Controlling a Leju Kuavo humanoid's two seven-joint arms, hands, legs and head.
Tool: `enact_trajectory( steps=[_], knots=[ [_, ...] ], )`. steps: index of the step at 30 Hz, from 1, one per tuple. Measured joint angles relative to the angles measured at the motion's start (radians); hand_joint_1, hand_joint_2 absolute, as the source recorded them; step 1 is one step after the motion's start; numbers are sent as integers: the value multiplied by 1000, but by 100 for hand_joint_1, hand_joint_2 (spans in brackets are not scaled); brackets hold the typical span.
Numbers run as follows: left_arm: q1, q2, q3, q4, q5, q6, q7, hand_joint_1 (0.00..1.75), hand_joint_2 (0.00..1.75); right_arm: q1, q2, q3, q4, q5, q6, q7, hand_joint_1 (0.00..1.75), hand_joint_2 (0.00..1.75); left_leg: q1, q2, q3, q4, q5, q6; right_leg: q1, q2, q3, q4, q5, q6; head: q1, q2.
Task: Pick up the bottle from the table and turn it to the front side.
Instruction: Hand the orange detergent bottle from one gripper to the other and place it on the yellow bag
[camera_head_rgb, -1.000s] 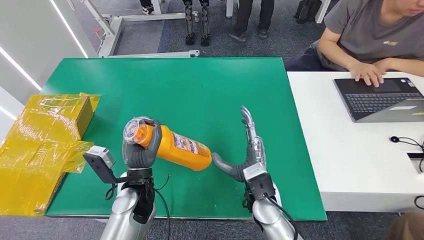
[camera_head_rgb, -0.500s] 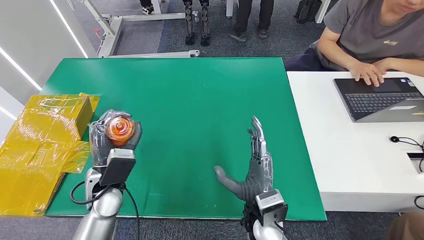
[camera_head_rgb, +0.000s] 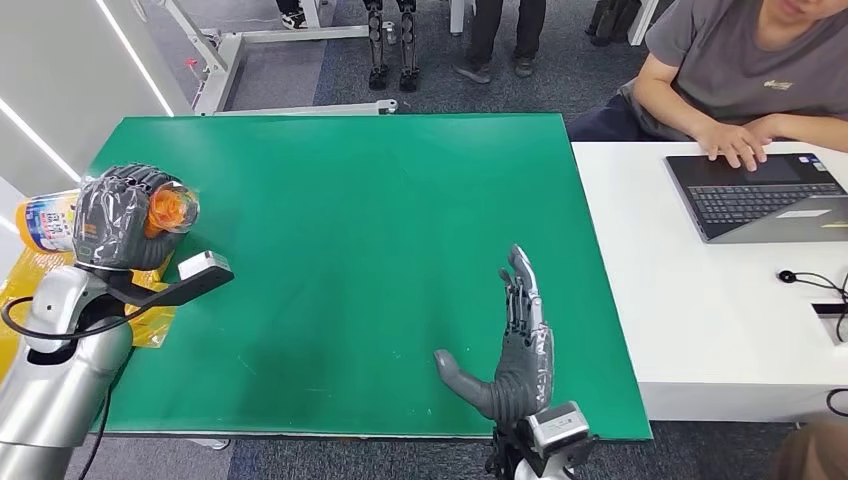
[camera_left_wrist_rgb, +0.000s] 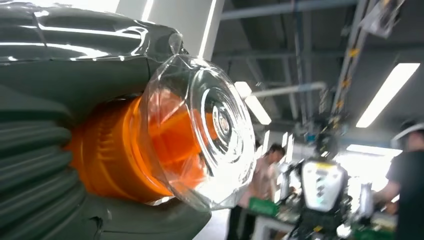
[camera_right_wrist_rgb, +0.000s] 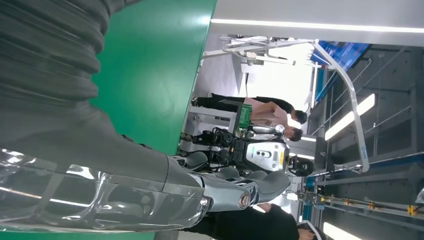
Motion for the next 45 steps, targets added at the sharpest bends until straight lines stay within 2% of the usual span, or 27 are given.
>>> enact_trajectory(
  steps=[7, 11, 18, 22, 26, 34, 35, 37, 39, 41, 45],
  knots=[
    [-55, 59, -95, 151, -57, -105, -15, 175, 175, 8, -1, -1, -3, 7, 17, 0, 0, 175, 0, 0, 0, 0, 0, 0, 0, 0, 0, 0, 0, 0, 0, 0],
    [-81, 68, -167, 280, -168, -80, 25, 175, 175, 12, -3, -3, -11, 20, 29, 0, 0, 175, 0, 0, 0, 0, 0, -1, 0, 0, 0, 0, 0, 0, 0, 0],
    [-110, 69, -239, 452, -266, -36, 26, 175, 175, 10, -3, -5, -15, 21, 29, 0, 0, 175, 0, 0, 0, 0, 0, -1, 0, 1, 0, 0, 0, -1, 0, 0],
    [-148, 58, -281, 541, -368, -22, 26, 175, 175, 6, -4, -5, -16, 18, 23, 0, 0, 175, 0, 0, 0, 0, 0, -1, 0, 0, 0, 0, 0, -1, 0, 0],
    [-181, 26, -327, 642, -424, -10, 12, 175, 175, 2, -4, -5, -16, 15, 24, 0, 0, 175, 0, 0, 0, 0, 0, -1, 0, 0, 0, 0, 0, -1, 0, 0],
    [-174, -24, -373, 741, -439, 26, 20, 175, 175, -11, -4, -5, -16, 17, 41, 0, 0, 175, 0, 0, 0, 0, -1, -1, 0, 0, 0, 0, 0, -1, 0, 0],
    [-168, -28, -373, 744, -439, 28, 25, 171, 175, -12, -4, -5, -15, 17, 43, 0, 0, 175, 0, 0, 0, 0, -1, -1, 0, 0, 0, 0, 0, -1, 0, 0],
    [-160, -36, -374, 748, -440, 31, 35, 122, 175, -16, -4, -5, -15, 17, 45, 0, 0, 175, 0, 0, 0, 0, -1, -2, 0, 0, 0, 0, 0, -1, 0, 0],
    [-158, -42, -374, 750, -442, 32, 40, 39, 175, -19, -4, -5, -14, 17, 45, 0, 0, 175, 0, -1, 0, 0, -1, -2, 0, -1, 1, 0, -1, 0, 0, 0],
    [-158, -43, -374, 751, -443, 26, 41, 1, 175, -22, -4, -5, -13, 17, 46, 0, 0, 175, 0, -1, 0, 0, -1, -2, 0, -1, 1, 0, -1, 0, 0, 0],
    [-159, -46, -373, 751, -438, 5, 37, 0, 175, -24, -4, -6, -12, 17, 44, 0, 0, 175, 0, -1, 1, 0, -1, -2, 0, -1, 2, 0, -1, 0, 0, 0]
  ],
)
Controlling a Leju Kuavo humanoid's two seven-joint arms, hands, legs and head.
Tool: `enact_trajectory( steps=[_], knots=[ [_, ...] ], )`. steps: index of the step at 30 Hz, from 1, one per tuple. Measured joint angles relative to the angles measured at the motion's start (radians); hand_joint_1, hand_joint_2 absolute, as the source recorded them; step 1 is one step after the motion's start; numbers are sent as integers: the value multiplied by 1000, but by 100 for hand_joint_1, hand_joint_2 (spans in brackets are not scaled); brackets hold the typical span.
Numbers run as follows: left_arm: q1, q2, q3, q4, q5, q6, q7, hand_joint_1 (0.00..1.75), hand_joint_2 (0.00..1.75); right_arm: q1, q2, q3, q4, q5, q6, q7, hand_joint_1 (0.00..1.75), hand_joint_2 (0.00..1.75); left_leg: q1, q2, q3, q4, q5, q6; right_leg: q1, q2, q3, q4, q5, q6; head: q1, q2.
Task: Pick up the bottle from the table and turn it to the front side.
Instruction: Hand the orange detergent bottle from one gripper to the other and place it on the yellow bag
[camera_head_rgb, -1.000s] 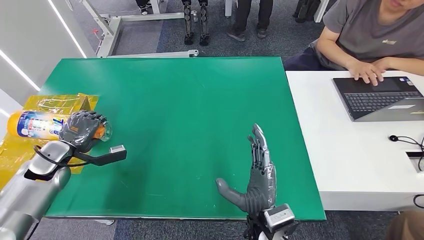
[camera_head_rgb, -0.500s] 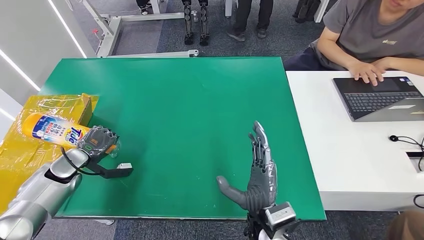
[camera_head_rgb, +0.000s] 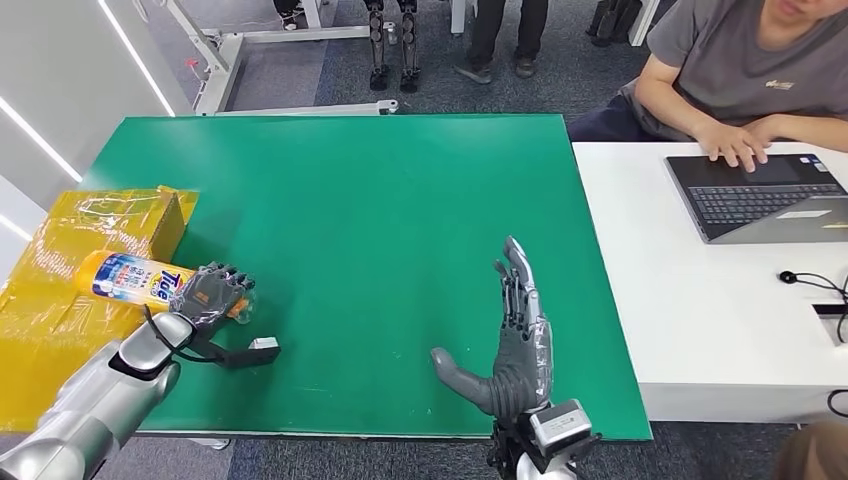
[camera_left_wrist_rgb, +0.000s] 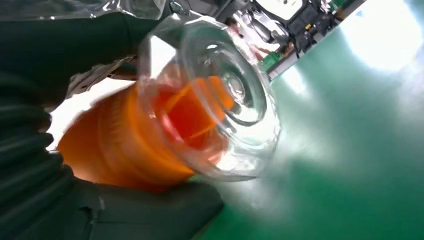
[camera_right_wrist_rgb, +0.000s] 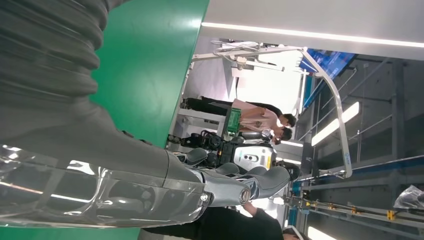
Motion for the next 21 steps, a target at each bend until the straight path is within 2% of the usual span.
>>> enact_trajectory(
  steps=[12, 21],
  knots=[
    [6, -4, 37, -6, -11, 12, 36, 0, 175, 7, -3, 0, 3, 4, -3, 0, 0, 175, 0, 1, 4, -1, 0, 0, 0, 1, 3, 0, 0, 0, 0, 0],
    [45, -3, 123, -54, 70, 14, -15, 0, 175, 15, -4, -3, 8, 4, -17, 0, 0, 175, 0, 1, 4, -1, 0, 0, 0, 1, 2, 1, 0, -1, 0, 0]
  ],
)
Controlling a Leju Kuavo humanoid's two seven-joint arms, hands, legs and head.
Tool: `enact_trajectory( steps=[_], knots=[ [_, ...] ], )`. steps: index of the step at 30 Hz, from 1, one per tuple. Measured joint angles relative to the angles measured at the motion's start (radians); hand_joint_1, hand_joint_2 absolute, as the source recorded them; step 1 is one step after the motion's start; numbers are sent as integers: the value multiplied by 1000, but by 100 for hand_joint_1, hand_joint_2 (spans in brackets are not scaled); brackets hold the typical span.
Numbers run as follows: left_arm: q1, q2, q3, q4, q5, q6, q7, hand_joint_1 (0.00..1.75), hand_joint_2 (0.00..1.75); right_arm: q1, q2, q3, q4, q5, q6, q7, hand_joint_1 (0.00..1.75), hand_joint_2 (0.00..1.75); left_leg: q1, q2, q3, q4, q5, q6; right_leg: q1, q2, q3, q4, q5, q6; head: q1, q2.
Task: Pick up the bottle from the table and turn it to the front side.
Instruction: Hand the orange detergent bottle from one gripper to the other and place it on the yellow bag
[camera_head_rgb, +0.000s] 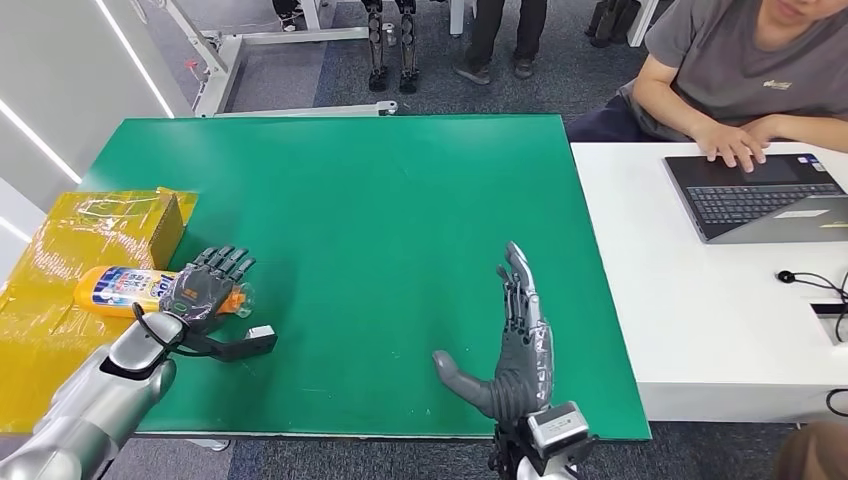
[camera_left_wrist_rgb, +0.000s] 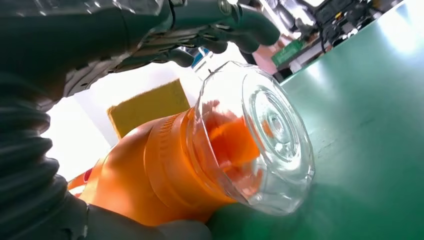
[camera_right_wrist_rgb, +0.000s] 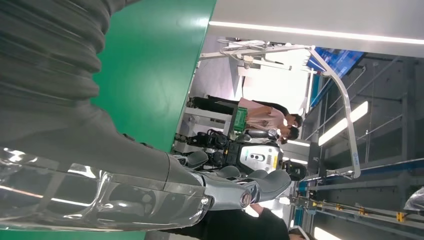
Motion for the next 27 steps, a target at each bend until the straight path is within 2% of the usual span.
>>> enact_trajectory(
  steps=[7, 11, 16, 24, 27],
  knots=[
    [48, 12, 45, -81, 112, -3, -59, 0, 175, 2, -1, -5, 0, 0, -6, 3, 0, 175, 0, 0, -1, 0, 0, 0, 0, 0, -1, 0, 0, 0, 0, 0],
    [90, 29, 61, -184, 231, 11, -99, 0, 175, 4, -1, -16, 0, 7, -20, 7, 0, 175, 0, 0, -1, 0, 0, 0, 0, 0, -1, 0, 0, 0, 0, 0],
    [128, 51, 70, -297, 299, 16, -111, 0, 175, 3, -1, -26, 0, 9, -36, 10, 0, 175, 0, 0, -2, 0, 0, 0, 0, 0, -2, 0, 0, 0, 0, 0],
    [150, 78, 70, -427, 335, 28, -128, 0, 175, 2, -1, -34, -1, 18, -52, 21, 0, 175, 0, 0, -2, 0, 0, 0, 0, 0, -1, 0, 0, 0, 0, 0],
    [150, 89, 77, -469, 384, 47, -159, 0, 175, 4, 0, -39, -1, 23, -51, 22, 0, 175, 0, -1, -2, 0, 0, 0, 0, 0, -2, 0, 0, 0, 0, 0]
  ],
)
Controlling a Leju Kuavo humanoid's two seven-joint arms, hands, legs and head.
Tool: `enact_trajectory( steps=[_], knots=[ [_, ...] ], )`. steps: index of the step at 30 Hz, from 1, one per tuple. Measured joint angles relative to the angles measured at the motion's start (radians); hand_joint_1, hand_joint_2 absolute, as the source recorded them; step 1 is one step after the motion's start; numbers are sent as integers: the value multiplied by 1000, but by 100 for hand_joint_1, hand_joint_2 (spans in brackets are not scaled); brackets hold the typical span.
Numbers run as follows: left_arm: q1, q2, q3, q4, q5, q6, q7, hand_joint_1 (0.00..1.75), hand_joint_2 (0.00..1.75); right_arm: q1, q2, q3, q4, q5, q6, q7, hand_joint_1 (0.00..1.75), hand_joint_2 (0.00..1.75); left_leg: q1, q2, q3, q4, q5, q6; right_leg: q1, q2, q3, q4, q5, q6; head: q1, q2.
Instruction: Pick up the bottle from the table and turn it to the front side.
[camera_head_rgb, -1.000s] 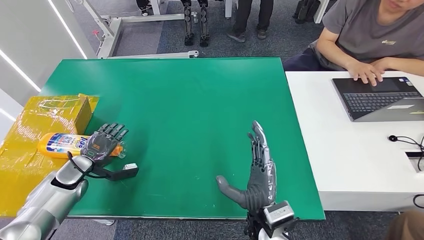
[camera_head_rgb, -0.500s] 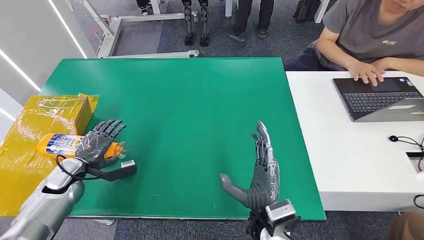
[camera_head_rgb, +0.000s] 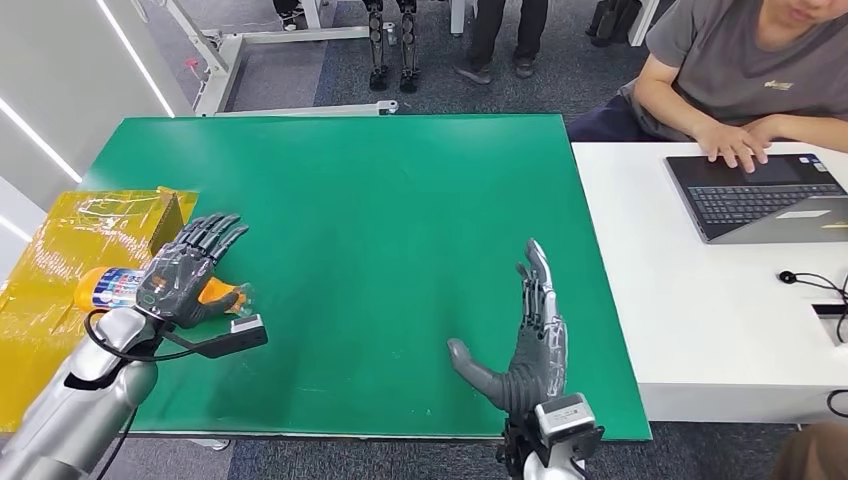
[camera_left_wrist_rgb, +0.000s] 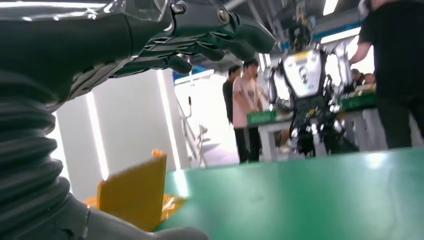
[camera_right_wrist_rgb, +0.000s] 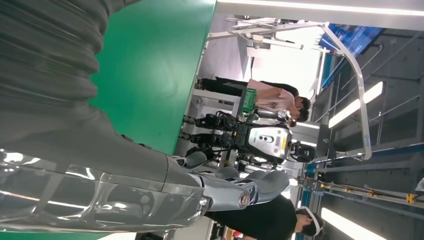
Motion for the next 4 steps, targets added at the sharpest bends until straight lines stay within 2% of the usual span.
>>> enact_trajectory(
  steps=[4],
  knots=[
    [-21, -27, 20, -40, 169, 10, -78, 0, 175, 1, 3, -3, 0, 3, 4, 2, 0, 175, 0, -1, 0, 0, 0, 0, 0, -1, 0, 0, 0, 0, 0, 0]
  ],
)
